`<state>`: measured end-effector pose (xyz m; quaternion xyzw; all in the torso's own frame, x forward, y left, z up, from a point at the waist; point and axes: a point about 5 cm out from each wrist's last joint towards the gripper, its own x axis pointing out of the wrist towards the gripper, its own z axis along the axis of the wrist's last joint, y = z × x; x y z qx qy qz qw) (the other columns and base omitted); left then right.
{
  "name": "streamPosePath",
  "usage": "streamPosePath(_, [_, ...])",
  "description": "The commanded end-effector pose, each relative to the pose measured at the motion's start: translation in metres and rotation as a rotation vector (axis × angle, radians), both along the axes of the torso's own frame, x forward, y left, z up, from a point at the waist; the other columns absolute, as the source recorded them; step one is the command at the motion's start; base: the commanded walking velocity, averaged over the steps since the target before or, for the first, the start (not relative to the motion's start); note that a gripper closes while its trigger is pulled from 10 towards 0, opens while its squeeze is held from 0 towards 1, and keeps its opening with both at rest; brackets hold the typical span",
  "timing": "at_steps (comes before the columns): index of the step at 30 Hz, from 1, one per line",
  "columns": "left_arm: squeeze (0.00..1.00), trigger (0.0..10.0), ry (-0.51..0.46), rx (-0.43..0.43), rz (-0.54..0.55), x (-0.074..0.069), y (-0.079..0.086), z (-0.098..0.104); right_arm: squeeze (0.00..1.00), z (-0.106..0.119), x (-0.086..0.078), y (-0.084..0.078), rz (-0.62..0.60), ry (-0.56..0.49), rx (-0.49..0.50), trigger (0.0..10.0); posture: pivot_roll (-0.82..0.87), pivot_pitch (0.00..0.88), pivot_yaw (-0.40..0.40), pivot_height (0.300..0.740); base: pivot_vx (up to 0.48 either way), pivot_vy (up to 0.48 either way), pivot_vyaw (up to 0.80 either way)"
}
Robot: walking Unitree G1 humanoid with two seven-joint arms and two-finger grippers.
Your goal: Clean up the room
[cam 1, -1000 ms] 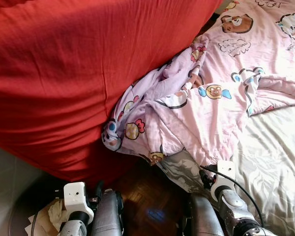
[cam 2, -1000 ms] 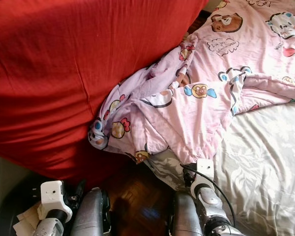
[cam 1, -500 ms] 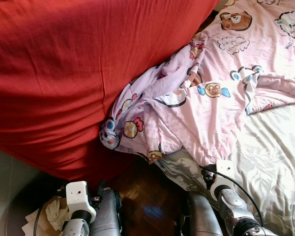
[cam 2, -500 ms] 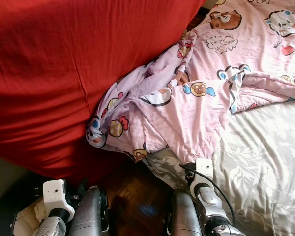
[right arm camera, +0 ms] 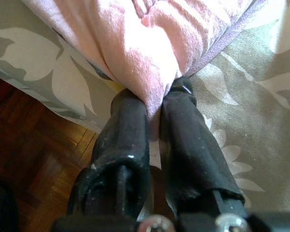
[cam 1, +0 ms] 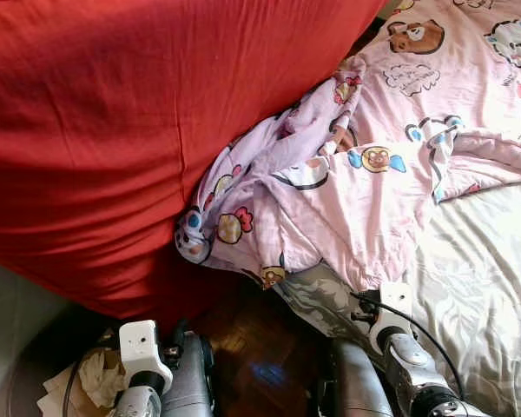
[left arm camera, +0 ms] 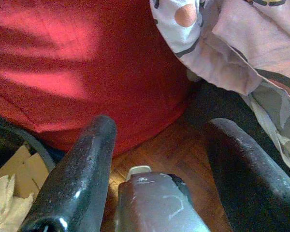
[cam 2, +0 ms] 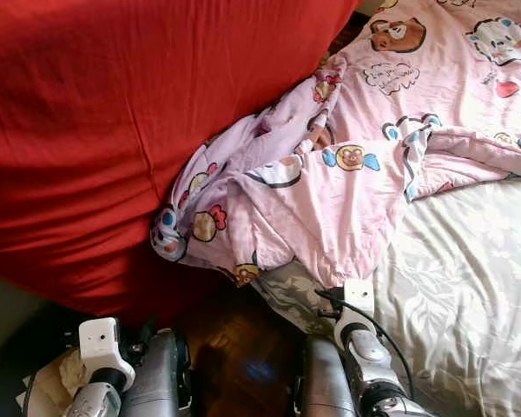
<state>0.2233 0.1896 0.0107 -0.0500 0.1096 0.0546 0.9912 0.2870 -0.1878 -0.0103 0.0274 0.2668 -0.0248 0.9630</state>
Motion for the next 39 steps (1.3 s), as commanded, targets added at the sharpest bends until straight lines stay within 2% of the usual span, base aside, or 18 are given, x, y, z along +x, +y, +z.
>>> streamPosePath(1, [0.0, 10.0, 0.051, -0.004, 0.02, -0.01, 0.002, -0.012, 0.0, -0.01, -0.01, 0.003, 0.009, 0.039, 0.013, 0.0, 0.04, 0.281, -0.019, 0.615, 0.0, 0.0, 0.0])
streamPosePath(5, [0.0, 10.0, 0.056, -0.004, 0.028, -0.004, 0.004, -0.013, 0.0, -0.007, -0.009, -0.003, -0.022, 0.015, 0.023, 0.0, 0.04, 0.232, -0.025, 0.615, 0.0, 0.0, 0.0])
streamPosePath(10, [0.0, 10.0, 0.119, 0.001, 0.04, -0.002, 0.01, -0.027, 0.0, -0.006, -0.011, -0.016, -0.09, -0.01, 0.03, 0.0, 0.01, 0.147, -0.026, 0.615, 0.0, 0.0, 0.0])
streamPosePath(17, [0.0, 10.0, 0.214, 0.016, 0.054, -0.006, 0.018, -0.043, 0.0, -0.012, -0.026, -0.031, -0.164, -0.04, 0.037, 0.0, -0.04, 0.075, -0.014, 0.615, 0.0, 0.0, 0.0])
streamPosePath(20, [0.0, 10.0, 0.269, 0.011, 0.06, -0.01, 0.018, -0.053, 0.0, -0.021, -0.04, -0.032, -0.178, -0.018, 0.046, 0.0, -0.06, 0.05, -0.01, 0.615, 0.0, 0.0, 0.0])
streamPosePath(21, [0.0, 10.0, 0.269, 0.011, 0.06, -0.01, 0.018, -0.053, 0.0, -0.021, -0.04, -0.032, -0.178, -0.018, 0.046, 0.0, -0.06, 0.05, -0.01, 0.615, 0.0, 0.0, 0.0])
streamPosePath(22, [0.0, 10.0, 0.292, 0.004, 0.067, -0.012, 0.018, -0.056, 0.0, -0.025, -0.044, -0.03, -0.17, -0.012, 0.075, 0.0, -0.06, 0.04, -0.01, 0.615, 0.0, 0.0, 0.0])
streamPosePath(23, [0.0, 10.0, 0.305, 0.0, 0.071, -0.013, 0.018, -0.058, 0.0, -0.027, -0.047, -0.029, -0.168, 0.001, 0.071, 5.1, -0.07, 0.031, -0.009, 0.615, 0.0, 0.0, 0.0])
streamPosePath(24, [0.0, 10.0, 0.319, -0.007, 0.076, -0.014, 0.017, -0.06, 0.0, -0.028, -0.048, -0.029, -0.168, 0.01, 0.067, 5.1, -0.07, 0.029, -0.008, 0.615, 0.0, 0.0, 0.0])
streamPosePath(25, [0.0, 10.0, 0.345, -0.016, 0.082, -0.017, 0.016, -0.064, 0.0, -0.03, -0.051, -0.029, -0.172, 0.017, 0.065, 10.0, -0.07, 0.018, -0.009, 0.615, 0.0, 0.0, 0.0])
streamPosePath(28, [0.0, 10.0, 0.389, -0.019, 0.072, -0.021, 0.012, -0.069, 0.0, -0.028, -0.049, -0.032, -0.199, -0.003, 0.074, 10.0, -0.07, 0.005, -0.008, 0.615, 0.0, 0.0, 0.0])
streamPosePath(35, [0.0, 10.0, 0.457, -0.022, 0.077, -0.027, 0.011, -0.077, 0.0, -0.014, -0.033, -0.037, -0.19, -0.055, 0.062, 10.0, -0.09, 0.0, -0.007, 0.66, 0.0, 0.0, 0.0])
streamPosePath(39, [0.0, 10.0, 0.467, -0.022, 0.081, -0.028, 0.012, -0.078, 0.0, -0.014, -0.033, -0.037, -0.19, -0.059, 0.059, 10.0, -0.09, 0.0, -0.007, 0.67, 0.0, 0.0, 0.0])
